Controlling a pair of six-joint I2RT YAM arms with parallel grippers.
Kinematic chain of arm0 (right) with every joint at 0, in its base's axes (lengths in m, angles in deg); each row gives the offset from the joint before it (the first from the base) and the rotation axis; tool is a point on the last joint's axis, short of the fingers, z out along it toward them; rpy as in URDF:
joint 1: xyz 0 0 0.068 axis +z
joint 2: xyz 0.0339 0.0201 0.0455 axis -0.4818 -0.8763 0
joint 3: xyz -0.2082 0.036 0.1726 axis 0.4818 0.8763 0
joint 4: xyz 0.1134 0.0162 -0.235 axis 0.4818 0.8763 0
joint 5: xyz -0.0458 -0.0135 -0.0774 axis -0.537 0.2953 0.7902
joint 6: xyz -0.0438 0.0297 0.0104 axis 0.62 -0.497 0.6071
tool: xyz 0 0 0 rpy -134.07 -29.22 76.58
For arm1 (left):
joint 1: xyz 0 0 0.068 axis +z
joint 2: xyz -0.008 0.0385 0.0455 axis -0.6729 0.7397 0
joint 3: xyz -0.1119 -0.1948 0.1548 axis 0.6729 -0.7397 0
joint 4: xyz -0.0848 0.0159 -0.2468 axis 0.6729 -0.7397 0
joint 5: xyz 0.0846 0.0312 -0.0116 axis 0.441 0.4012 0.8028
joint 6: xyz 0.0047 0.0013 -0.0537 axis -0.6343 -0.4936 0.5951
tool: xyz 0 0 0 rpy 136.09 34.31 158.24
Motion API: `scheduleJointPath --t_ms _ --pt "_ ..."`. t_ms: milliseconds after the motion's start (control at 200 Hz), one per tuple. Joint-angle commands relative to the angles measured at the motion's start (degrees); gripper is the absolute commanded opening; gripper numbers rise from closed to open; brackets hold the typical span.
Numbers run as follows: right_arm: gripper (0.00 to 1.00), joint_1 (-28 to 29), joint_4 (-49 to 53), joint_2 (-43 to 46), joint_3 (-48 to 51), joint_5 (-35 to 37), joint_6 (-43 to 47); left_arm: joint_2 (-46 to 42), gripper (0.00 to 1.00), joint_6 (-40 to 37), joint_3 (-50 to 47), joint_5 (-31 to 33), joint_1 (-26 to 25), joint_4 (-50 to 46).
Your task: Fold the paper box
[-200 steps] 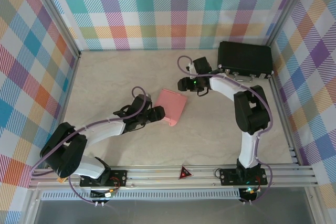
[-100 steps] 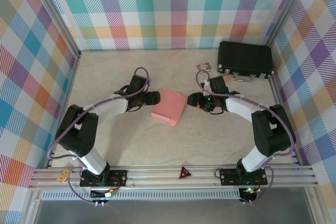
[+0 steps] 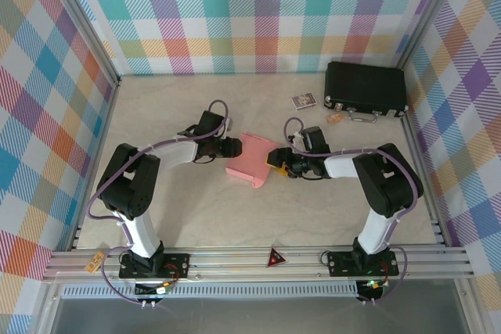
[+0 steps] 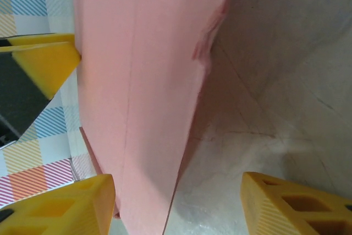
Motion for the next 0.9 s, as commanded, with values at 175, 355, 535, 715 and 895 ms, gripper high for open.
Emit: scheduleJointPath --t_ms 175,355,535,715,895 --pt "0.59 1.4 -8.0 -3.7 -2.5 -3.2 -3.0 -1.0 0.38 2.2 -4.4 -0.2 0.3 2.3" --pt "0.52 1.7 -11.9 -5.8 -3.2 -4.4 -4.9 -1.4 0.36 3.2 -6.3 0.1 0.3 2.9" --pt "0.46 2.2 -16.7 -6.4 -3.6 -6.1 -7.4 -2.3 0.33 3.9 -7.9 -0.4 0.3 3.8" --pt "0.42 2.9 -16.1 -5.8 -5.0 -6.1 -6.8 -3.1 0.31 4.6 -9.4 -0.8 0.3 5.0" --pt "0.42 3.4 -15.4 -6.5 -6.4 -6.0 -6.8 -3.2 0.29 5.8 -10.6 -1.4 0.7 6.8"
